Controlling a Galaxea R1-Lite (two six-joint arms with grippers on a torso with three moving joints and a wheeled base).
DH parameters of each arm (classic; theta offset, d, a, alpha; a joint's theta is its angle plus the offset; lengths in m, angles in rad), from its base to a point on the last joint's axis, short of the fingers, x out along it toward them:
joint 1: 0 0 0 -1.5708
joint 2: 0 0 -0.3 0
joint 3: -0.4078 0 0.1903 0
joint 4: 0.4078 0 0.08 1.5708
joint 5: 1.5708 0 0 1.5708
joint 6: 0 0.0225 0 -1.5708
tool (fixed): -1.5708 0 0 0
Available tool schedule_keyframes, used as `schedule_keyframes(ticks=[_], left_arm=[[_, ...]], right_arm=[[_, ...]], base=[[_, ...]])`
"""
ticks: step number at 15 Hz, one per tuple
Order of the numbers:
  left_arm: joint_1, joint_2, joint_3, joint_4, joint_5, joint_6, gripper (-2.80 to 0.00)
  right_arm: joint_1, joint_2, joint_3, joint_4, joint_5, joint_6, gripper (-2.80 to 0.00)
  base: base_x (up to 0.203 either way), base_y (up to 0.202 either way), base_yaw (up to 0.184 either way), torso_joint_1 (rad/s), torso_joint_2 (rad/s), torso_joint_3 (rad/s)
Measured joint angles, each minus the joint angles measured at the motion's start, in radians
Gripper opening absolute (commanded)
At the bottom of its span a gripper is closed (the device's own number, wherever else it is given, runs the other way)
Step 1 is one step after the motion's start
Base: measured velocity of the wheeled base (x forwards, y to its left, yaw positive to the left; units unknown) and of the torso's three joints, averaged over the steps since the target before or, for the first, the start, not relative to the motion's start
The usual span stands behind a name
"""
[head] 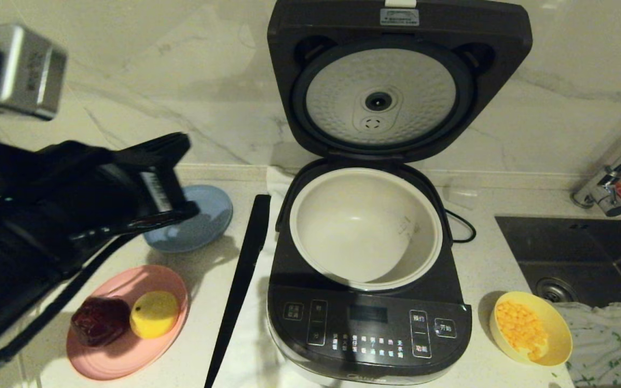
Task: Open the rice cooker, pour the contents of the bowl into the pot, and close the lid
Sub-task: Turn on the tap
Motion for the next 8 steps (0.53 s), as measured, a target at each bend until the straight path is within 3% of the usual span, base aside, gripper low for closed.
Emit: schedule_keyframes(ticks=[3, 6, 8], left_arm=[[0.243, -0.206, 0.161, 0.035, 0.024, 0.004, -2.8], [0.493, -0.429, 0.287, 0.14, 0.048, 0.007, -2.8], [0.6, -0.581, 0.352, 0.209, 0.053, 0.009, -2.8]], right_arm=[[0.0, 0.0, 0.0, 0.0, 0.0, 0.0, -2.8], [0.0, 0.0, 0.0, 0.0, 0.0, 0.0, -2.8], [0.0, 0.0, 0.0, 0.0, 0.001, 0.0, -2.8]], base=[[0.0, 0.0, 0.0, 0.0, 0.0, 0.0], [0.0, 0.0, 0.0, 0.0, 0.0, 0.0], [0.0, 0.0, 0.0, 0.0, 0.0, 0.0]])
